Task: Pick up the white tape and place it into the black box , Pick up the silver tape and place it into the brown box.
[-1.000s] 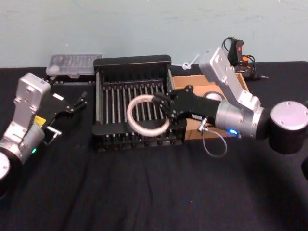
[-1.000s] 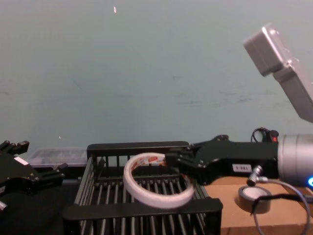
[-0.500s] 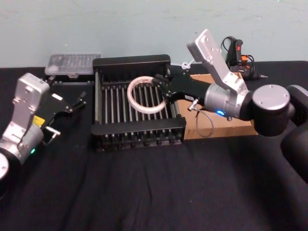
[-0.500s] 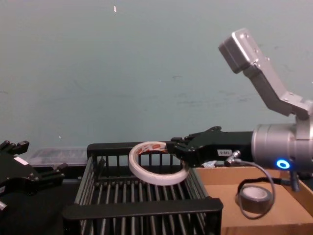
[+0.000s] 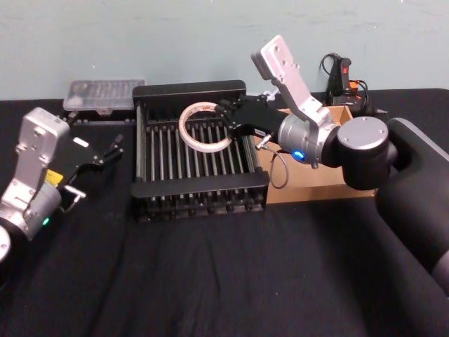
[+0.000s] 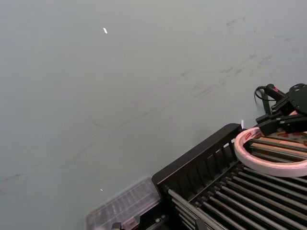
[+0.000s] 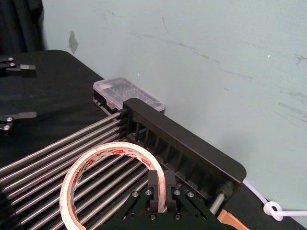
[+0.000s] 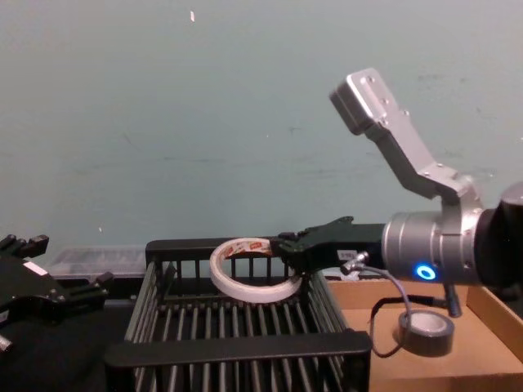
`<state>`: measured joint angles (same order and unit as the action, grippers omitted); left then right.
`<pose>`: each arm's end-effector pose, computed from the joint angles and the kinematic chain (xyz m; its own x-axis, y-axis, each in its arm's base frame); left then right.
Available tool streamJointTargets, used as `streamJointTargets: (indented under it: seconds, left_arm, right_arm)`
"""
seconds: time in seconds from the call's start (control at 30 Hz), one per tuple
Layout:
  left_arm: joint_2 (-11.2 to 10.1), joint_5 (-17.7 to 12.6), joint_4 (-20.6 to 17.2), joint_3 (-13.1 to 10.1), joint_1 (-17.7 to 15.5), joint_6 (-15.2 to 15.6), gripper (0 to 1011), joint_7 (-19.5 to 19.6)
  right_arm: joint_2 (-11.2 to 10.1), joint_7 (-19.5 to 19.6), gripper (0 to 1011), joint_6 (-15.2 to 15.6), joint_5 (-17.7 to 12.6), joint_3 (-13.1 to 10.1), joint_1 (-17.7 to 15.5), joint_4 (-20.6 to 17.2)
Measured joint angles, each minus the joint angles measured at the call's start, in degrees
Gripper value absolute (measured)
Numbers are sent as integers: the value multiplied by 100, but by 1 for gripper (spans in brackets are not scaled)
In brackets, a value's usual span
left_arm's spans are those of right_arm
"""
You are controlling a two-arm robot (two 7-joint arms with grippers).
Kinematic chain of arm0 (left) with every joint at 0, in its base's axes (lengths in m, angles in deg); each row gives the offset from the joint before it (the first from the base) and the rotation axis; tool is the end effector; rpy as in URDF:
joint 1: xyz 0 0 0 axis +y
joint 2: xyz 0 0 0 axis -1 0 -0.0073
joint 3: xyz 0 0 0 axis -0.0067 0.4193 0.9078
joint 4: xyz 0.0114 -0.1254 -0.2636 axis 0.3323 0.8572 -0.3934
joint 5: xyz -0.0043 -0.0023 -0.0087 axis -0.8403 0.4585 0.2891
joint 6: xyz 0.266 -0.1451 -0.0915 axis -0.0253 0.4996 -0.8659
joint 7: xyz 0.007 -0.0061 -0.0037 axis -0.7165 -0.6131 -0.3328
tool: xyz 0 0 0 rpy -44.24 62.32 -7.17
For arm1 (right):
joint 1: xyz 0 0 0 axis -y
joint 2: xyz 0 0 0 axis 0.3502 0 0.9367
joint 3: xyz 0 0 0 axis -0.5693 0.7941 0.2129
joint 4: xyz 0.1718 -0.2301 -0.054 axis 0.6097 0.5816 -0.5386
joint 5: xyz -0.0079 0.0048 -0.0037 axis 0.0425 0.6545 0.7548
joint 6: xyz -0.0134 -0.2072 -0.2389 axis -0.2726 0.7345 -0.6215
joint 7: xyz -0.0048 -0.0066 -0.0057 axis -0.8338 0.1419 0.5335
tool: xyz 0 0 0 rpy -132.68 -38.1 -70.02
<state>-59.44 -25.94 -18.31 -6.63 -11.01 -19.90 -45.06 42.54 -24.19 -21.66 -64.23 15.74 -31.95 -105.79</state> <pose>0.3657 0.0817 -0.3052 0.2923 0.8803 0.3737 -0.9553 0.2873 0.0703 0.4888 0.0638 -0.2531 0.7096 -0.6811 0.1802 0.7025 0.6646 -0.2545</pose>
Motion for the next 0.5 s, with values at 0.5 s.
streamJointTargets:
  seconds: [0.5]
  left_arm:
    - [0, 0, 0, 0, 0, 0, 1001, 0]
  right_arm:
    - [200, 39, 92, 45, 200, -3, 95, 285]
